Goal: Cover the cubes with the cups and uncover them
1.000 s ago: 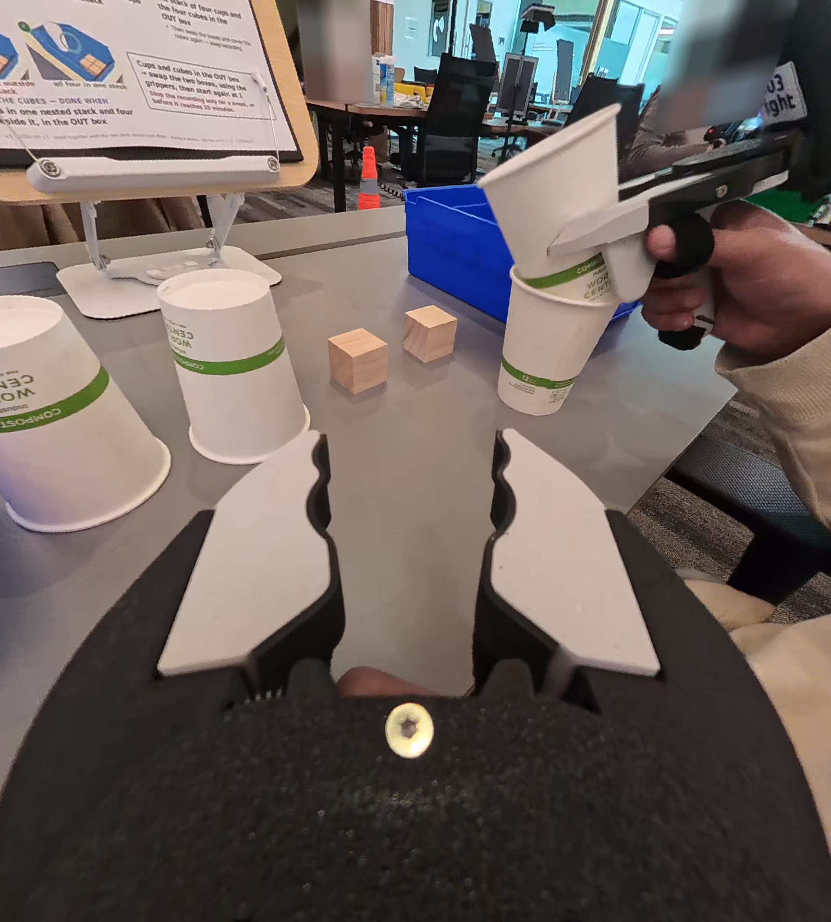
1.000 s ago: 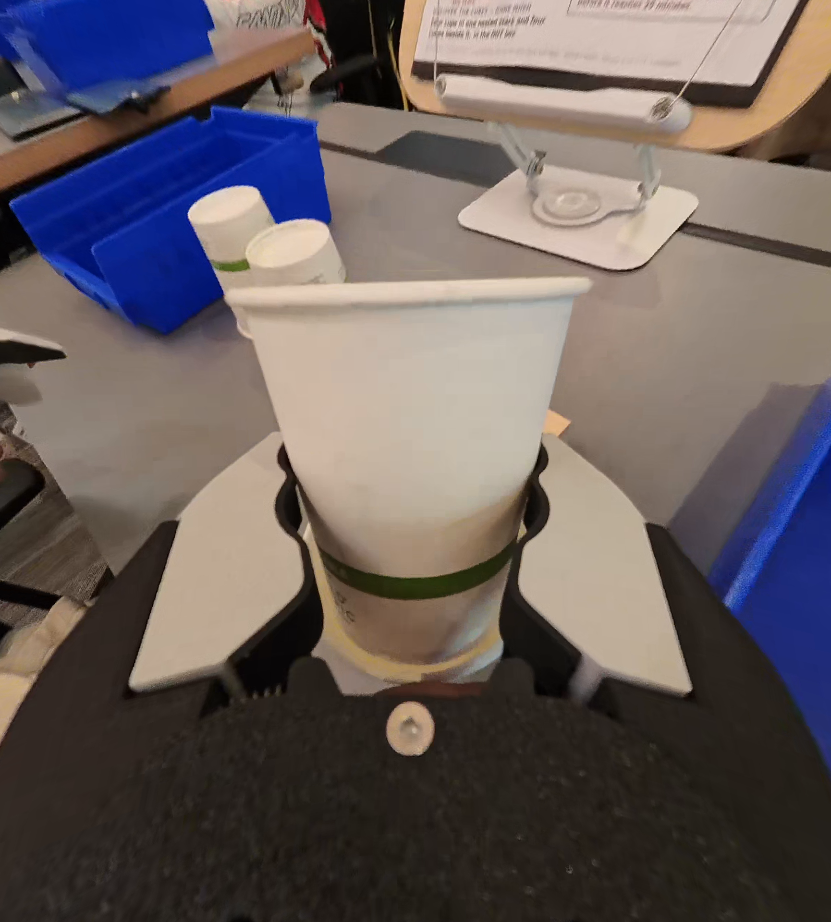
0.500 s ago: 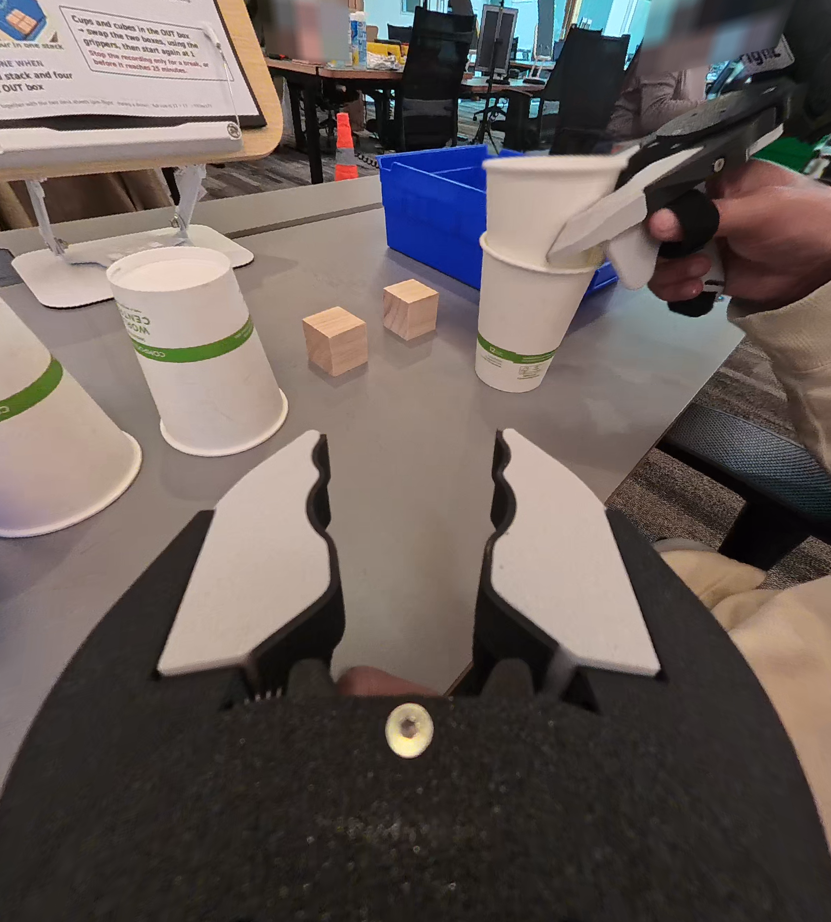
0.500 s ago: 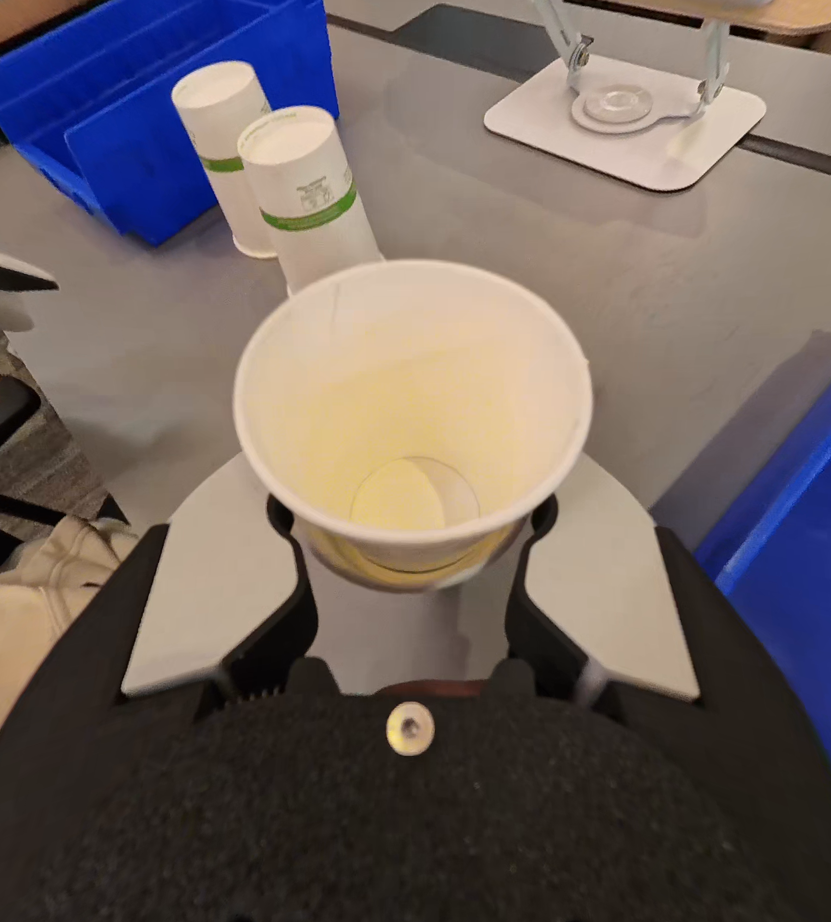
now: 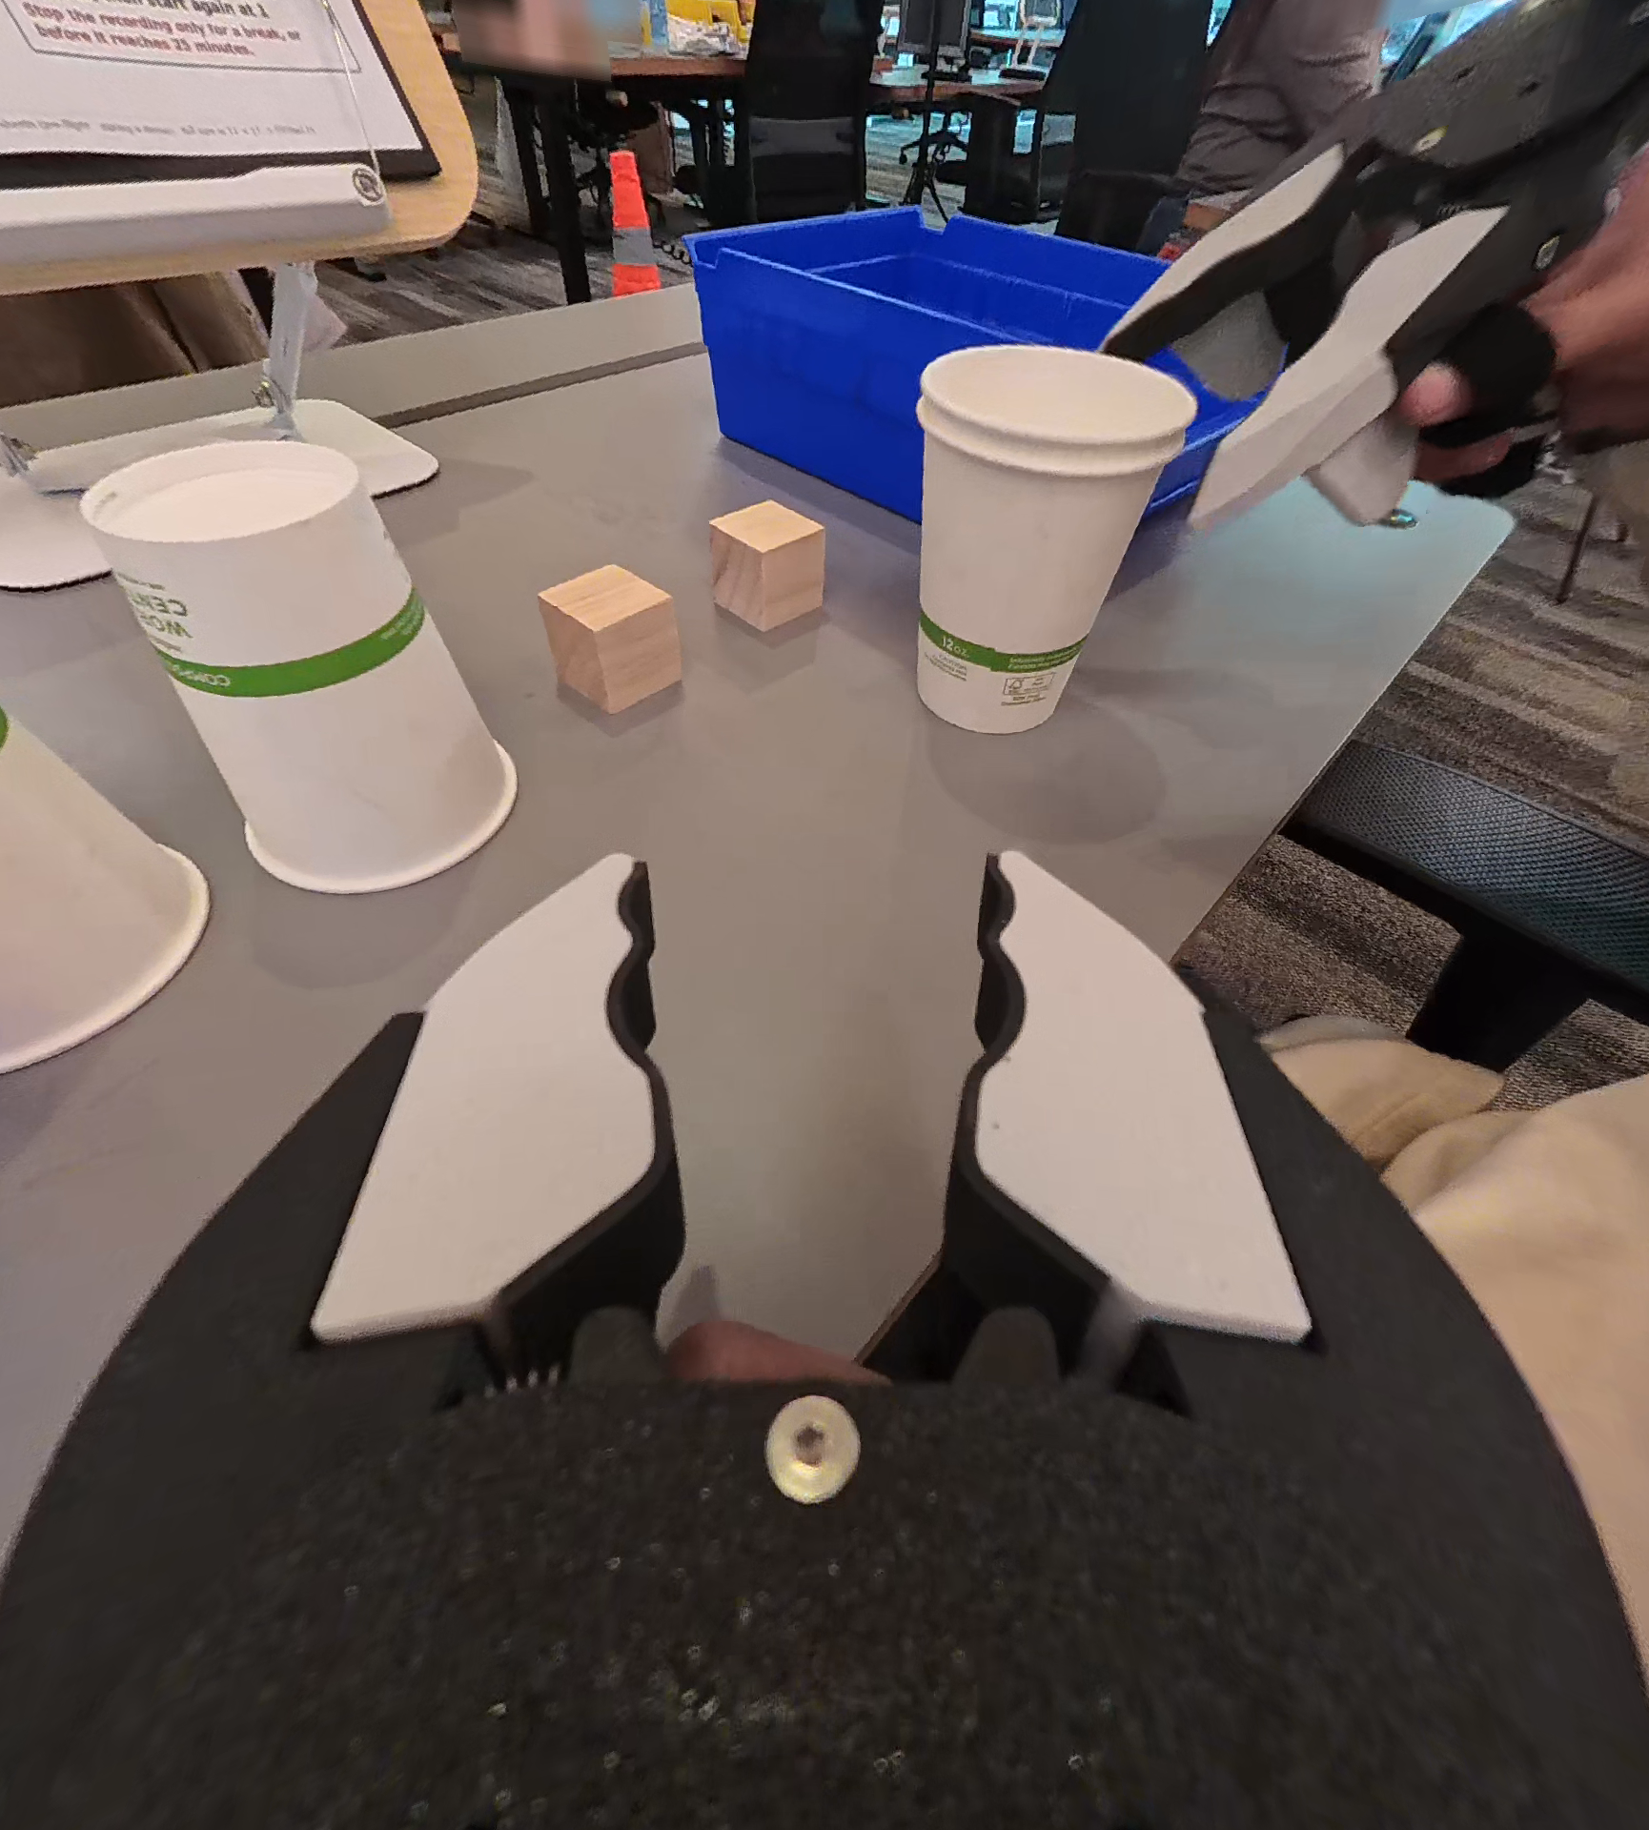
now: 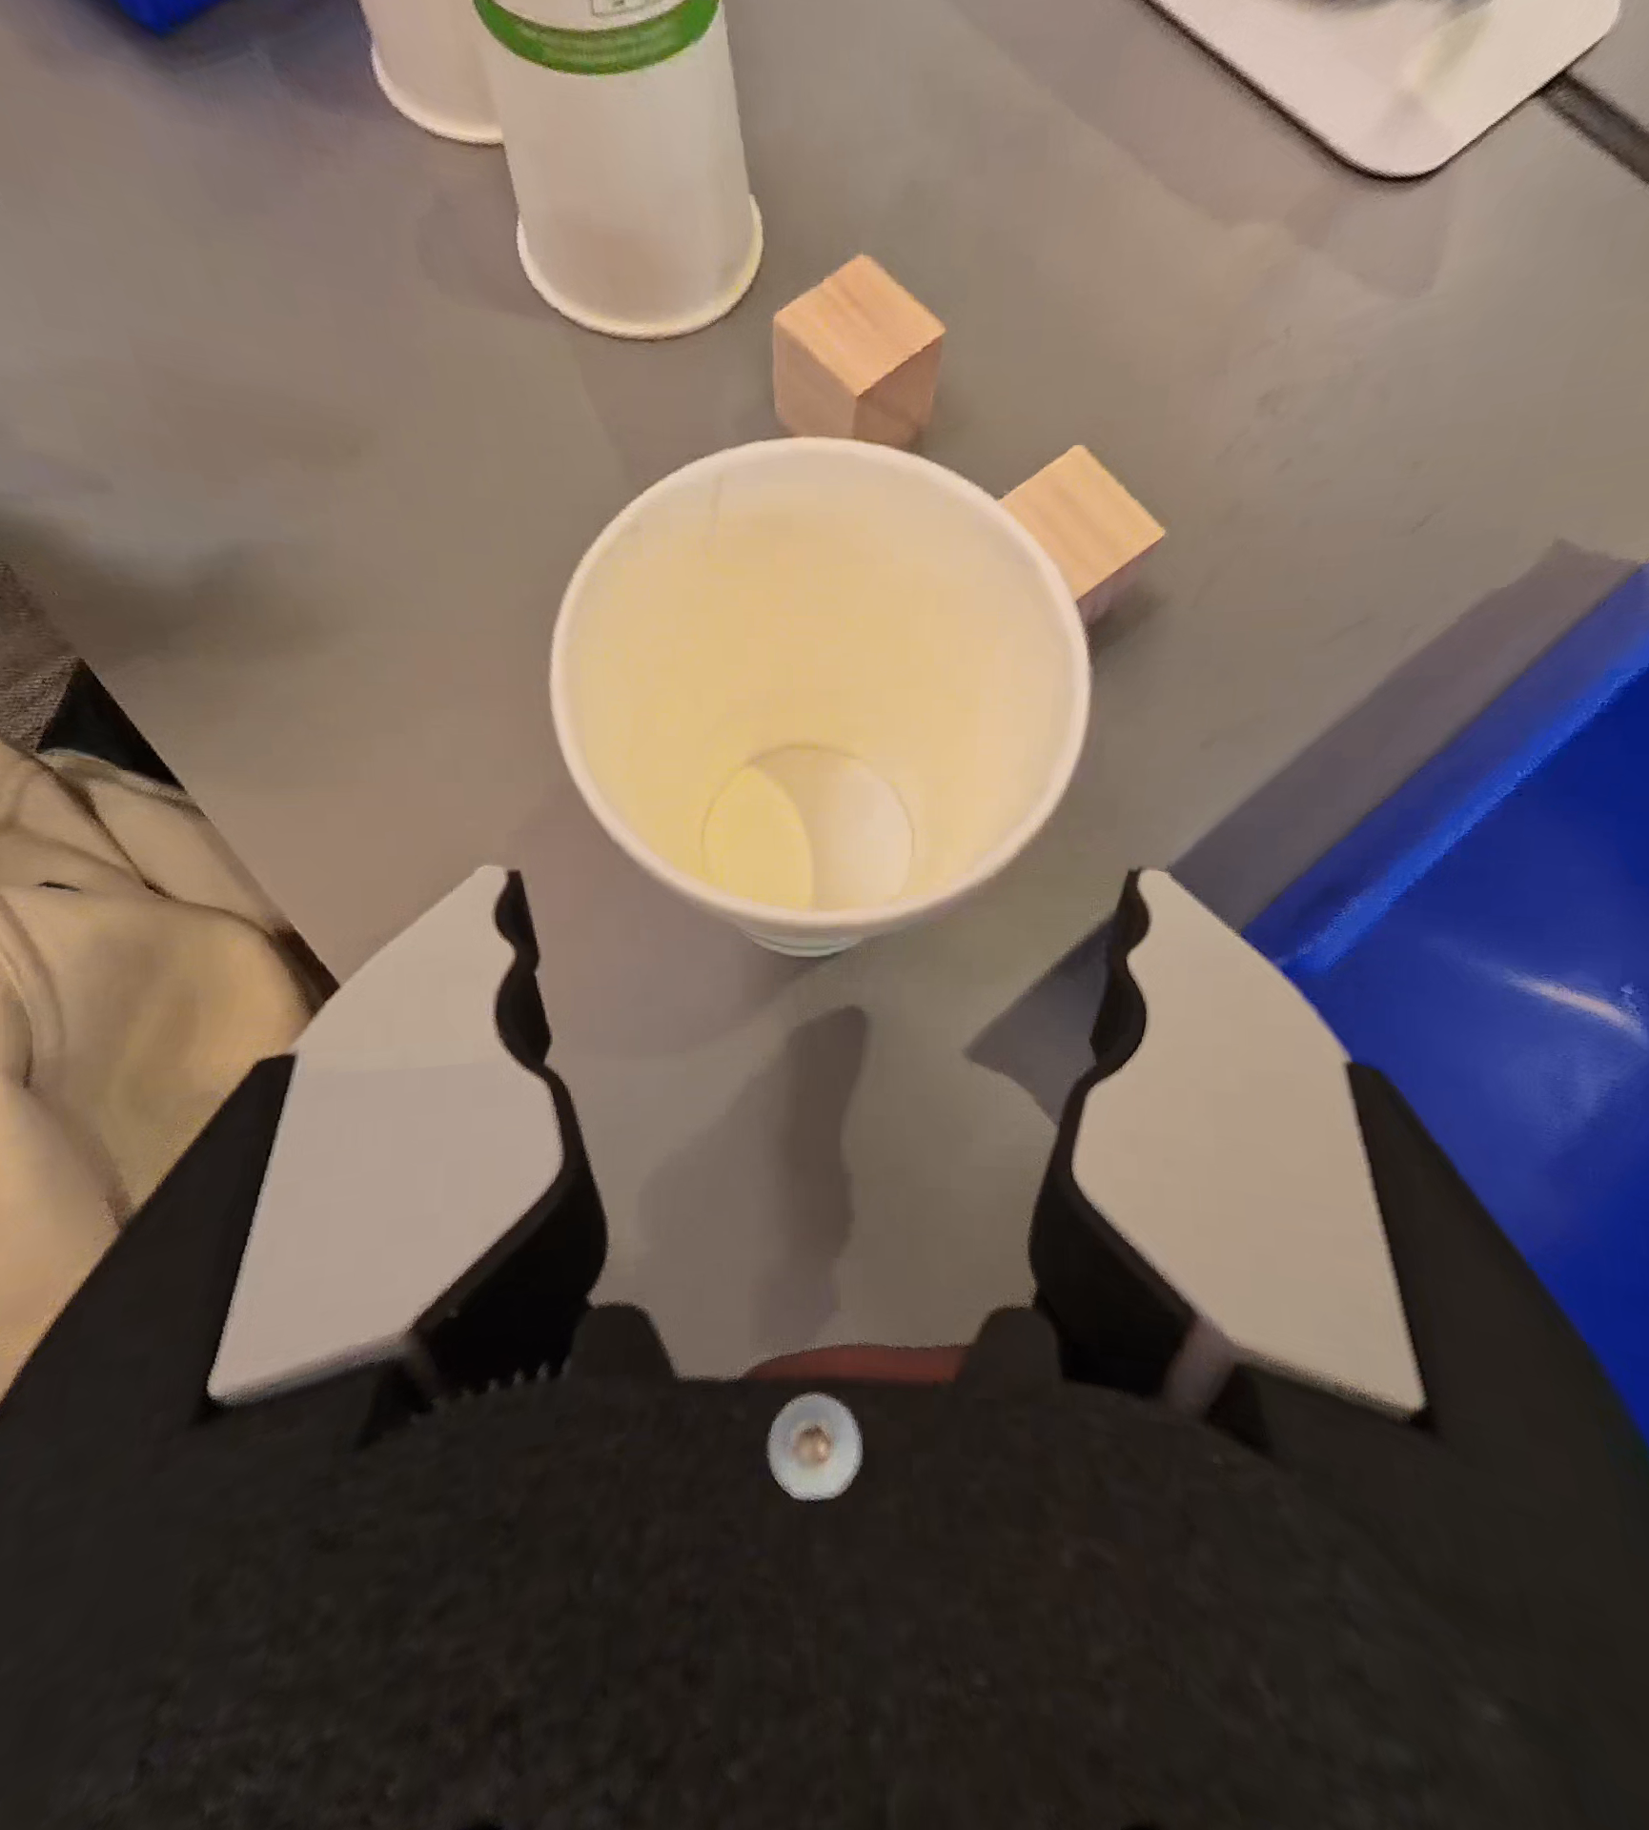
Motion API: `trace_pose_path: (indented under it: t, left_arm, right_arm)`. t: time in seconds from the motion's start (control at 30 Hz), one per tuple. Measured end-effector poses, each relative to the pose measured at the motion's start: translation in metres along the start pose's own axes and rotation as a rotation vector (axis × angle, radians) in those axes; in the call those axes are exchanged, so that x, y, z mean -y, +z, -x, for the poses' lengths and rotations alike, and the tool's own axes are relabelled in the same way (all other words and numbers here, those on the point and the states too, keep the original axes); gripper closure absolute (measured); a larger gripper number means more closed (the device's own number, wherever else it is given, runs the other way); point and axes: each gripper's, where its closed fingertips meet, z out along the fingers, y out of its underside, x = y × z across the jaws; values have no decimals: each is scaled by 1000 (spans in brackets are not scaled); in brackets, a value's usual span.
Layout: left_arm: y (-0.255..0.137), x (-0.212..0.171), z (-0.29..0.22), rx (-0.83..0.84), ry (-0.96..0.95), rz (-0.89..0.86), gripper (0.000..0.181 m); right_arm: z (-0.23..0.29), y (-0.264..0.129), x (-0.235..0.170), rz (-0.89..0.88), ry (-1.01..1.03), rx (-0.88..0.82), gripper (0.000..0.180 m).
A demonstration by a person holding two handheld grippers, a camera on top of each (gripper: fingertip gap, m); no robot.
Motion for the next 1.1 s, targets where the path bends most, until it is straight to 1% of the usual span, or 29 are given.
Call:
trace_pose_path:
  t: [0.03, 0.1, 0.17, 0.2, 0.27, 0.33, 0.37, 0.47, 0.57, 0.77, 0.83, 0.93, 1.0, 1.03, 1.1]
  left_arm:
    - [0, 0, 3, 17, 7, 0, 118]
    - [-1, 1, 13, 78, 21, -12, 118]
    - [-2, 1, 26, 143, 11, -17, 118]
    - [-3, 0, 34, 179, -1, -18, 119]
    - [-4, -3, 49, 252, -26, -17, 119]
    - [-5, -7, 58, 290, -39, -5, 119]
    - [-5, -10, 62, 305, -41, 3, 119]
    - [-5, -14, 67, 323, -40, 25, 119]
    - [-4, -14, 69, 328, -36, 25, 119]
    - [2, -20, 72, 325, -63, 53, 118]
    - [12, -20, 79, 341, -62, 91, 116]
    - [36, -16, 106, 436, 1, 189, 104]
    - [54, -5, 124, 481, -2, 197, 102]
    - [64, 0, 132, 486, -17, 197, 102]
    - [86, 9, 137, 443, -73, 191, 100]
  right_arm:
    - [-2, -7, 2, -30, 10, -22, 71]
    - [-6, -25, 19, -184, 22, -96, 74]
    - [2, -41, 41, -397, 37, -133, 83]
    - [10, -47, 49, -496, 65, -134, 87]
    - [31, -52, 60, -676, 117, -111, 87]
    - [50, -52, 64, -794, 140, -116, 90]
    - [57, -48, 66, -806, 120, -123, 91]
    - [69, -31, 68, -725, 69, -121, 89]
    - [72, -30, 68, -715, 94, -89, 90]
    - [59, -30, 61, -713, 125, -99, 90]
    - [57, -27, 60, -706, 120, -105, 90]
    - [60, -23, 61, -707, 119, -89, 90]
    - [65, -21, 60, -706, 117, -71, 90]
    - [67, -20, 60, -703, 112, -66, 91]
    - [70, -19, 58, -697, 106, -54, 91]
